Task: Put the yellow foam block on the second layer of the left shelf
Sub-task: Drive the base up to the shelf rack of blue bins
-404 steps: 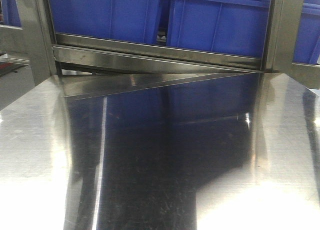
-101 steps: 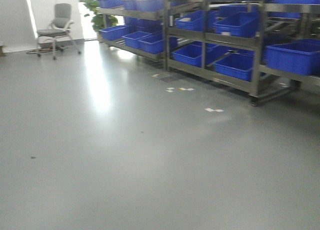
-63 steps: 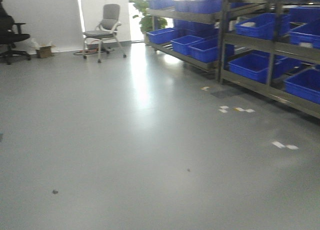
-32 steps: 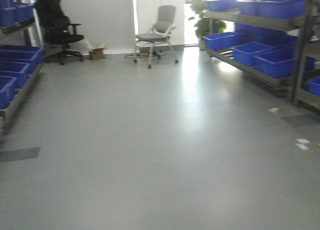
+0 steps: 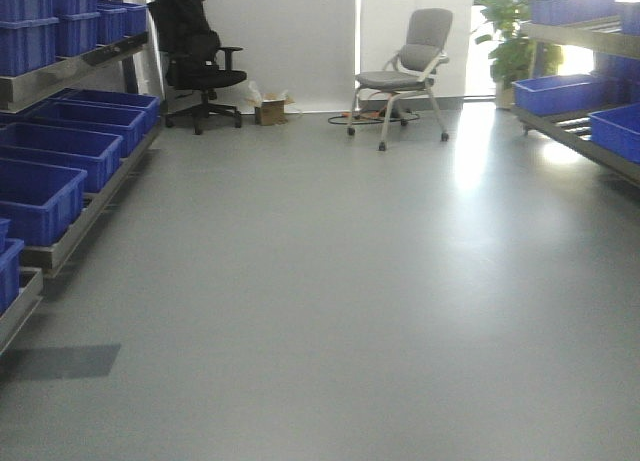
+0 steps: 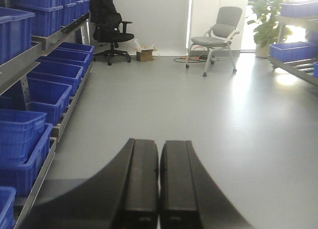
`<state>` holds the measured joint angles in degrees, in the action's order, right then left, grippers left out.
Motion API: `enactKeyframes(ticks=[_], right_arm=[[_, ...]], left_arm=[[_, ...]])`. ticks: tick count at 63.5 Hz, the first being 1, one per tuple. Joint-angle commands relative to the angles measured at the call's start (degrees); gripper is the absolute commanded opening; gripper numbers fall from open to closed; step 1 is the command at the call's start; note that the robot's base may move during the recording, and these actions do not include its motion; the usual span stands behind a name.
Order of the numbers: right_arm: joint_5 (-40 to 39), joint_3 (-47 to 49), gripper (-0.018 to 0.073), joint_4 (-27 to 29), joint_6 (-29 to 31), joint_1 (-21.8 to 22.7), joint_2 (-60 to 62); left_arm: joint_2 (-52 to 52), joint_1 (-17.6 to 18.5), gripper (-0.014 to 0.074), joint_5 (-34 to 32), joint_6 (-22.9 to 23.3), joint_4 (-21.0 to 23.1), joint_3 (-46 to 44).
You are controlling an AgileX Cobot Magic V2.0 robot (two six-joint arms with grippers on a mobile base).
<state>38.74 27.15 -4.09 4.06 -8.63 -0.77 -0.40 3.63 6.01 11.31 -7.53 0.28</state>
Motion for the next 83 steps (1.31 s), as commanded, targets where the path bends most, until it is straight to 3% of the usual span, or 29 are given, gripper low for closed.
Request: enactKeyframes(ticks=[1,83], right_arm=[[-5.1,1.6,0.0279,-0.5,0.3,0.3,-1.4],[-5.1,1.5,0.0279,-0.5,0.3,0.3,-1.6]], left_arm=[[-0.8,0.0,0.0136,-4.8,0.2,0.4,1.6],[-0.8,0.0,0.0136,-4.8,0.2,0.4,1.6]])
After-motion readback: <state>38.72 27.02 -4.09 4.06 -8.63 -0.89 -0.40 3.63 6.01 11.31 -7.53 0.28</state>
